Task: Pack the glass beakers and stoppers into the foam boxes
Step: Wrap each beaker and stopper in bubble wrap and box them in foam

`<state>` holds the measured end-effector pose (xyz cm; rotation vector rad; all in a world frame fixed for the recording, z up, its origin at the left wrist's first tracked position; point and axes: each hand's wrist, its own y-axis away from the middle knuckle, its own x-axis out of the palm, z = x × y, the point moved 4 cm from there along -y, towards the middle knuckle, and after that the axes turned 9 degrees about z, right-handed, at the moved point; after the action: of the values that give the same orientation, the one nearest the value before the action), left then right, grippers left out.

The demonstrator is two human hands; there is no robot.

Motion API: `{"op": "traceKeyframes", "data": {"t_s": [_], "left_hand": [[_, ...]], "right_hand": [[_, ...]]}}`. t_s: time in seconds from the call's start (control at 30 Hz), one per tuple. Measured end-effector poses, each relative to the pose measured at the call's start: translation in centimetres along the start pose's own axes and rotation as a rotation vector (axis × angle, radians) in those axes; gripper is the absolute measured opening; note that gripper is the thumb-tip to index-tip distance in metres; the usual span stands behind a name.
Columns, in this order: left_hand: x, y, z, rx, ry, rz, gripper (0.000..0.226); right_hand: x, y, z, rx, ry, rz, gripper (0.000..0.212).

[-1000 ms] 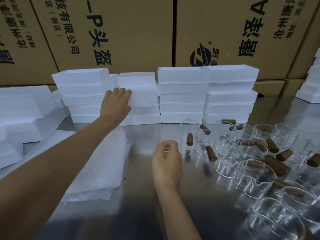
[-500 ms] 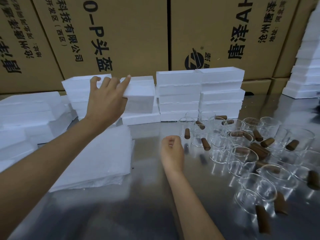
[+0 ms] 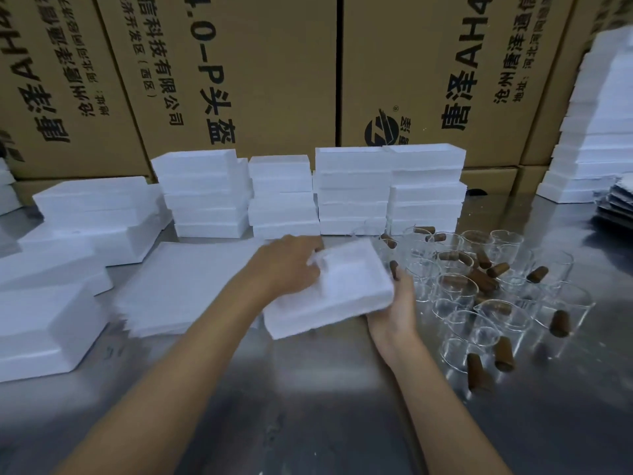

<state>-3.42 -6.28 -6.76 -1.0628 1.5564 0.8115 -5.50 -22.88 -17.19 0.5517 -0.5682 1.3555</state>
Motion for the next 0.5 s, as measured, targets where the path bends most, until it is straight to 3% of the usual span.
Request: {"op": "traceKeyframes", "data": {"t_s": [0.07, 0.13, 0.23, 0.3, 0.4, 0.5], "left_hand": [[2.6, 0.0, 0.1, -0.008, 0.043, 0.054, 0.026], [4.6, -0.1, 0.1, 0.0, 0.143, 0.054, 0.022], [6.2, -1.0, -0.1, 0.003, 0.276, 0.004, 0.022], [6.7, -1.6, 0.1, -0.009, 0.324, -0.007, 0.03], [7.0, -2.1, 0.7, 0.028, 0.471, -0.08, 0.034], [6.1, -1.6, 1.3, 0.055, 0.746, -0.272, 0.027]], "right_hand": [[-1.3, 1.0, 1.1, 0.009, 0.089, -0.061, 0.043], [-2.2, 1.8, 2.0, -0.048, 0.218, -0.142, 0.036], [-3.2, 2.8, 3.1, -0.314, 0.628, -0.292, 0.012], [-3.3, 2.7, 3.2, -0.391, 0.823, -0.33, 0.01], [-3.4, 1.3, 3.0, -0.262, 0.921, -0.318, 0.012], [-3.5, 0.0, 3.1, -0.188, 0.949, -0.324, 0.015]]}}
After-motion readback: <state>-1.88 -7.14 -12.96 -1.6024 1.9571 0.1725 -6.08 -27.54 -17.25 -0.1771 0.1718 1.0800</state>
